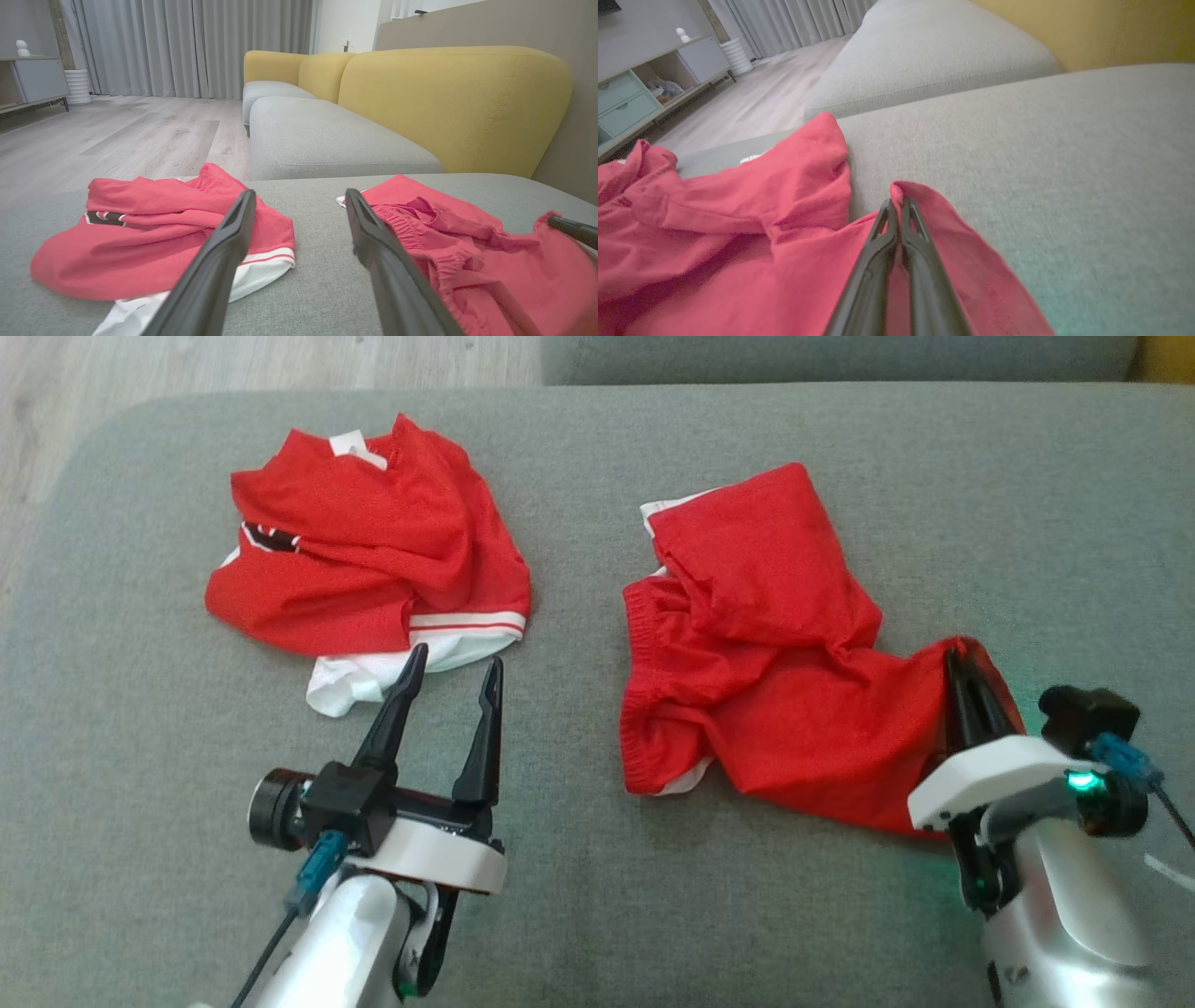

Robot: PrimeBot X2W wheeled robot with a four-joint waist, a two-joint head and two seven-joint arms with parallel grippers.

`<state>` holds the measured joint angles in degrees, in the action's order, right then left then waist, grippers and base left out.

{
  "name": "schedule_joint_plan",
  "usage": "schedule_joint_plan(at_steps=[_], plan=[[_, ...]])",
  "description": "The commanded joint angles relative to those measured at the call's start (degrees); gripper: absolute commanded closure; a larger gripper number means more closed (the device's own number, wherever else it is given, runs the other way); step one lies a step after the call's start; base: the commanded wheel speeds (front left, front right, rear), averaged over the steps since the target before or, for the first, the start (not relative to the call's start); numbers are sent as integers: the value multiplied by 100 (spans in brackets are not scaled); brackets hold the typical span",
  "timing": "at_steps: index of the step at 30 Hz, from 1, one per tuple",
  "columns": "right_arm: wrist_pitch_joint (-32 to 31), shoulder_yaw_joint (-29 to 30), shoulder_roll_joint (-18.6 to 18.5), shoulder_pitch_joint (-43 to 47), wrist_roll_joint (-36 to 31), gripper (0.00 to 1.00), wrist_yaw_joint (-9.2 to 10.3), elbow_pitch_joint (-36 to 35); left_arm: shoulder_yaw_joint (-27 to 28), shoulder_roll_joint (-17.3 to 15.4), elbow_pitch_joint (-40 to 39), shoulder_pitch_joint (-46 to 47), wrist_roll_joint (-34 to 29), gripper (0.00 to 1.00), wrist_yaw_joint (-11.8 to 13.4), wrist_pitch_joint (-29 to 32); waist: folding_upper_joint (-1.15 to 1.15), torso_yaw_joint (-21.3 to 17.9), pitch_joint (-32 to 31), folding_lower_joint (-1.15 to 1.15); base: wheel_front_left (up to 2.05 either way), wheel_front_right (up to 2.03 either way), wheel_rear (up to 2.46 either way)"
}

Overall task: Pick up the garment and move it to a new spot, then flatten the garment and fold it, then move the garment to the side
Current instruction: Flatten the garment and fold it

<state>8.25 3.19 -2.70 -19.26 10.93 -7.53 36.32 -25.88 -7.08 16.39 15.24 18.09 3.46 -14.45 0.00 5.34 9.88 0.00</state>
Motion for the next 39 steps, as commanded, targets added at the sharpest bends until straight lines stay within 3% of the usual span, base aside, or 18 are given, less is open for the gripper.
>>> schedule_joint_plan(at_steps=[1, 7, 14, 21, 29, 30, 31, 39], plan=[[85, -171, -18, -227, 23, 100, 4, -254, 201, -28, -153, 220, -56, 0, -9, -55, 0, -29, -49, 0, 0, 0, 0], [-129, -174, -39, -412, -35, 100, 4, -713, 195, 9, -158, 198, -65, 0, -11, -55, 0, -33, -155, 0, 0, 0, 0], [-856, -5, -373, -893, -276, 100, 4, -938, 146, 78, -208, 238, -95, 0, -57, -55, 0, 220, -86, 0, 0, 0, 0], [-1441, 65, -774, -1494, -473, 100, 4, -469, 105, 171, -226, 344, -129, 0, -116, -55, 0, 642, 126, 0, 0, 0, 0], [-1583, -26, -986, -2085, -552, 99, 4, 369, 134, 227, -221, 408, -179, 0, -153, -55, 0, 820, 264, 0, 0, 0, 0], [-1569, -43, -1047, -2160, -622, 11, 4, 499, 142, 233, -222, 414, -187, 0, -155, -55, 0, 823, 276, 0, 0, 0, 0], [-1555, -66, -1099, -2231, -687, 0, 4, 628, 152, 240, -223, 422, -195, 0, -157, -55, 0, 821, 281, 0, 0, 0, 0], [-869, 112, -1222, -2591, -725, 0, 4, 900, 273, 274, -263, 403, -241, 0, -163, -55, 0, 555, 141, 0, 0, 0, 0]])
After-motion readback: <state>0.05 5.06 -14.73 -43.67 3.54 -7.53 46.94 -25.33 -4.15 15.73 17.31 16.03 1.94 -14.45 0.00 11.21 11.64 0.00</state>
